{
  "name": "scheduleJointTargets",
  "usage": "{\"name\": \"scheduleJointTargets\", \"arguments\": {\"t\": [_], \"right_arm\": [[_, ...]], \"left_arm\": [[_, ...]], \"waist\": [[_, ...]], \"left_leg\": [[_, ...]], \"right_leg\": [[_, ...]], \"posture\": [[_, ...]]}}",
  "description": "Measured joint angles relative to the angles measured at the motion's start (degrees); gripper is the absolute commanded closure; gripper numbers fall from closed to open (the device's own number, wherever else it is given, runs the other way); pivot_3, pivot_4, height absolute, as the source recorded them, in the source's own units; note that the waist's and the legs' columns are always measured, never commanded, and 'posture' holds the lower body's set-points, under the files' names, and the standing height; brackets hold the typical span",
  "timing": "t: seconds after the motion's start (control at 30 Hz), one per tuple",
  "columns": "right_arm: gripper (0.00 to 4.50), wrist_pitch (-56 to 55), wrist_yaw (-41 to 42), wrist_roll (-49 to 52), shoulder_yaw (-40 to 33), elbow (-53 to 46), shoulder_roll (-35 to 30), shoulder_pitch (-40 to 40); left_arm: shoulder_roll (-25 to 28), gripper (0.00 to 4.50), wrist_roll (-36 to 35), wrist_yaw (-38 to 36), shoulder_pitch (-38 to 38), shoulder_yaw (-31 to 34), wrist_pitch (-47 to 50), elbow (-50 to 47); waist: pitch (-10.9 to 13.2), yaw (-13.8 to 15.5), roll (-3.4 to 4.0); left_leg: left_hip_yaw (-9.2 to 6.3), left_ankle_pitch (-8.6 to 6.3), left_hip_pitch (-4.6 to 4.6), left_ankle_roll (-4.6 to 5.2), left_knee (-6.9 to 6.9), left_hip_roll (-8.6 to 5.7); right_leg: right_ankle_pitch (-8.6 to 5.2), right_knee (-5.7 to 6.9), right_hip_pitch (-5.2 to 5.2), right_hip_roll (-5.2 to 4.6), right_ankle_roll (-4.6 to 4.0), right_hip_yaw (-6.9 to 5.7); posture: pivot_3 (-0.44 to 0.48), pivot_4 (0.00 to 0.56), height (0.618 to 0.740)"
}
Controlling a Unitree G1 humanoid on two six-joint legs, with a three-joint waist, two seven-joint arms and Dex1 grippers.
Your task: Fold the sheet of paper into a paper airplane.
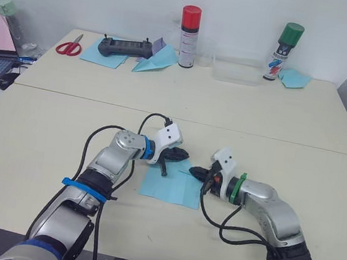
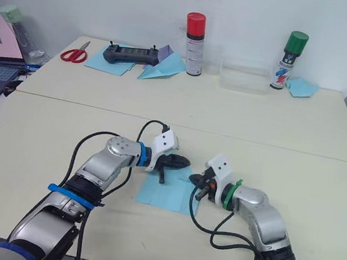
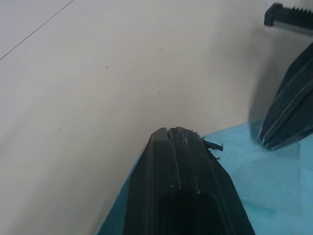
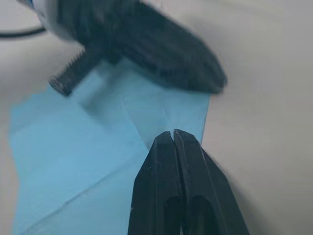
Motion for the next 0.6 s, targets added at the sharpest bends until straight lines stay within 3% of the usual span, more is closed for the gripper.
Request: {"name": "scheduleJointTargets", "arguments": {"t": [0.23, 0.37, 0.6], "right_arm": [[4.46, -1.22, 0.61, -1.26, 1.47, -0.29, -1.07, -0.23], [4.46, -1.38, 0.66, -1.76, 1.55, -0.29, -1.07, -0.24], [4.46, -0.97, 0.78, -1.90, 1.53, -0.39, -1.02, -0.27]], "left_arm": [[-0.08, 4.50, -3.53, -3.23, 1.77, 1.06, 3.72, -3.79], [-2.61, 4.50, -5.35, -3.03, 1.61, 1.33, 5.38, -5.95], [-2.26, 4.50, -1.53, -1.45, 1.39, -1.52, 1.49, -2.64]], "waist": [[0.03, -0.14, -0.02], [0.03, -0.11, -0.02], [0.03, -0.43, -0.02]], "left_leg": [[-0.01, 0.00, -0.07, 0.00, -0.05, 0.04], [0.00, 0.00, -0.08, 0.00, -0.03, 0.03], [0.00, 0.00, -0.04, 0.00, -0.04, 0.04]], "right_leg": [[-0.01, 0.00, -0.10, 0.03, -0.01, -0.04], [0.00, 0.01, -0.09, 0.02, -0.01, -0.01], [0.00, 0.01, -0.06, 0.03, -0.01, 0.00]], "posture": [[0.000, 0.150, 0.740], [0.000, 0.150, 0.740], [0.000, 0.150, 0.740]]}}
